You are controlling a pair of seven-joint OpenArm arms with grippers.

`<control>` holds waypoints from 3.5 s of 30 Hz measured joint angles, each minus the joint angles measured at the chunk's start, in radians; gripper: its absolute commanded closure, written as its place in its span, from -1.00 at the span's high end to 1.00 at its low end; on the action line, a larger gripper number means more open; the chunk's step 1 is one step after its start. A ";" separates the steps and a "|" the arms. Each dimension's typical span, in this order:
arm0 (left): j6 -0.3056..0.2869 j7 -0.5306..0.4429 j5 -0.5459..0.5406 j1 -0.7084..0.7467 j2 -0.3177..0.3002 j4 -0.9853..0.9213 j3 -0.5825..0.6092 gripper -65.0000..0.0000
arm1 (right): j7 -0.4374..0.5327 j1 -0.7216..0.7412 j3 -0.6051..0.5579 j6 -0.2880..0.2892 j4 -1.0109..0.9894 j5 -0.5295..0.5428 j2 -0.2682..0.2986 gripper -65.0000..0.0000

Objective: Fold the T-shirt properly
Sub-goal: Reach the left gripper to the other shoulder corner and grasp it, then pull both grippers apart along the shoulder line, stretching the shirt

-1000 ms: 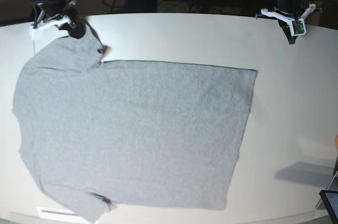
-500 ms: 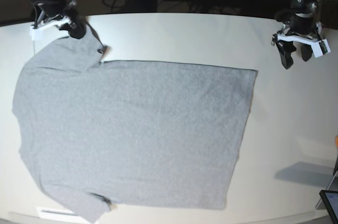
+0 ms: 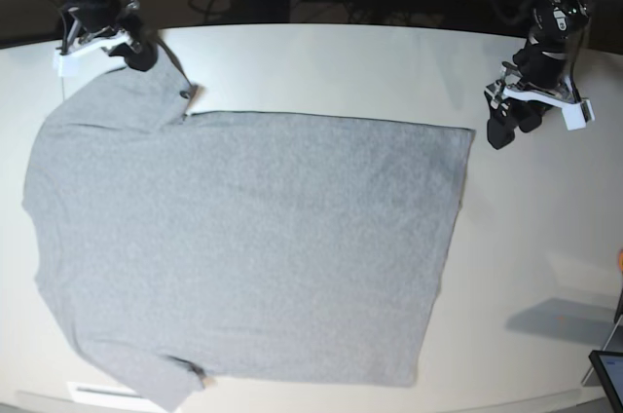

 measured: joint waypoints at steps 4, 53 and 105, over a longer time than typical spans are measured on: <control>0.013 -0.002 0.027 -0.011 0.006 -0.137 0.000 0.57 | 0.000 0.000 0.000 0.000 0.000 -0.001 0.000 -0.99; -0.001 0.137 0.004 -0.200 0.038 -0.251 0.162 -0.82 | 0.000 -0.002 0.000 0.000 -0.001 -0.003 0.002 -0.99; 0.111 0.154 -0.135 -0.114 0.061 -0.023 0.134 -1.00 | -0.179 0.198 0.020 -0.009 0.176 -0.002 0.086 -0.99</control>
